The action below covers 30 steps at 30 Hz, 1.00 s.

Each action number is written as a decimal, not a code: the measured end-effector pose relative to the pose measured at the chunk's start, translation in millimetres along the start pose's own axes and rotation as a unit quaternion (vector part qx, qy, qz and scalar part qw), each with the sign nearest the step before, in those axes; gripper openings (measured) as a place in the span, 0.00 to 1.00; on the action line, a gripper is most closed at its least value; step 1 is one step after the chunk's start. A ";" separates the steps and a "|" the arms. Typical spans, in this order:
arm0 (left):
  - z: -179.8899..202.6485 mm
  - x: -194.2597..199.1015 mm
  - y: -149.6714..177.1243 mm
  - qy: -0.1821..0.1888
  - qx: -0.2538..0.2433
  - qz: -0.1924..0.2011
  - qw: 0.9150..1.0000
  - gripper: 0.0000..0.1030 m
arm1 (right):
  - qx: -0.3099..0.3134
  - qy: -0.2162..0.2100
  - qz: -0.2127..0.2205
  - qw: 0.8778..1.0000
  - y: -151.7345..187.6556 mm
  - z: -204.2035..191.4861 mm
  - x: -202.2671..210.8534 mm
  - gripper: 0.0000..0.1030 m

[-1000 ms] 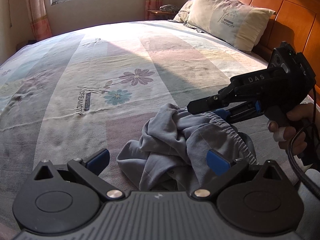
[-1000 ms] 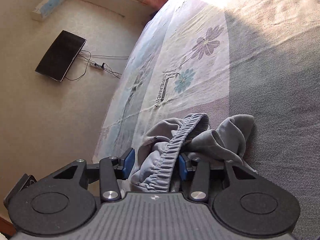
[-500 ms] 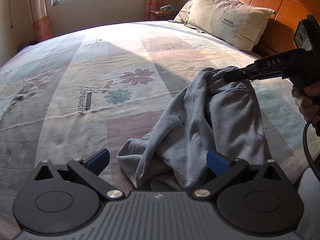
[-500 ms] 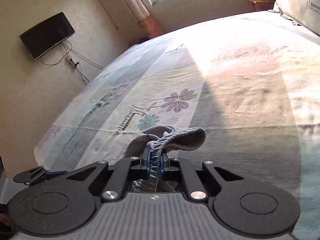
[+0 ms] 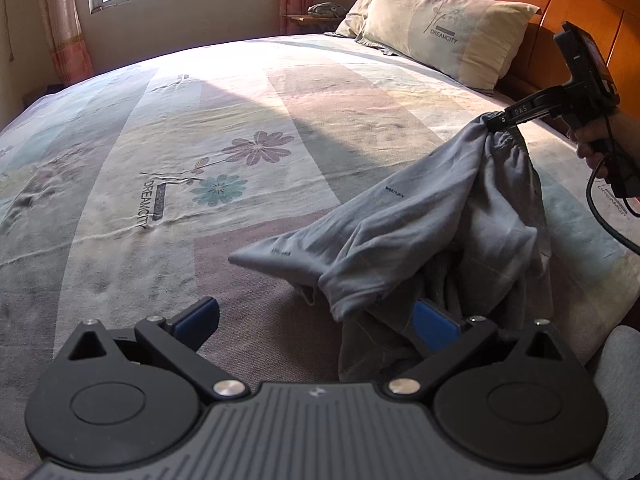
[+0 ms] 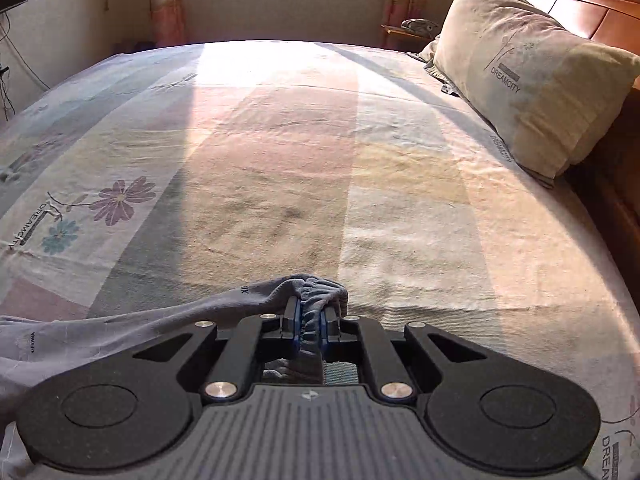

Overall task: Fold clothes
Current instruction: 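Lift the waistband with the right gripper and drag it across the bed, then lower the waistband onto the bed and open the right gripper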

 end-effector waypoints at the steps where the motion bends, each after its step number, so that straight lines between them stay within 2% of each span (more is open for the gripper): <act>1: -0.1 -1.0 0.6 0.000 0.000 -0.002 1.000 0.99 | 0.001 0.023 0.011 1.000 -1.4 3.8 -3.3 0.11; 2: -0.1 -1.9 1.3 0.000 0.001 -0.003 1.000 0.99 | -0.001 0.035 0.013 0.999 -0.8 6.7 -8.0 0.11; 6: 3.5 -5.1 3.5 0.005 -0.003 -0.009 1.000 0.99 | -0.029 0.006 -0.047 0.998 18.1 10.4 -37.1 0.11; 10: 7.7 -6.0 3.8 0.011 -0.010 -0.010 1.000 0.99 | -0.028 -0.003 -0.090 0.996 47.7 9.5 -50.2 0.12; 13: 9.1 -7.8 3.2 0.012 -0.010 -0.012 1.000 0.99 | -0.046 -0.015 -0.088 0.995 52.2 16.3 -37.0 0.19; 14: 10.7 -8.0 3.5 0.014 -0.011 -0.012 1.000 0.99 | -0.053 -0.019 -0.087 0.995 52.3 18.9 -31.1 0.26; 18: 17.8 -8.4 5.2 0.024 -0.016 -0.014 0.999 0.99 | -0.083 -0.033 -0.071 0.993 56.7 32.4 0.2 0.41; 20: 22.7 -7.8 6.8 0.025 -0.023 -0.016 0.999 0.99 | -0.105 -0.044 -0.066 0.991 67.0 39.3 16.1 0.42; 24: 33.7 -4.8 8.4 0.028 -0.035 -0.017 0.999 0.99 | -0.157 -0.090 -0.075 0.981 104.6 45.7 44.7 0.42; 30: 50.0 1.7 11.2 0.041 -0.044 -0.019 0.998 0.99 | -0.251 -0.175 -0.107 0.946 165.0 26.8 57.6 0.42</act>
Point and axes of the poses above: each gripper's, at about its wrist camera, not at the fingertips, and x roughly against the way its jaws point, z to its right, y to its underside, the point moved 5 cm from there along -x, roughly the way its jaws point, and after that the axes turned 5 degrees about -x, right-handed, at the moved point
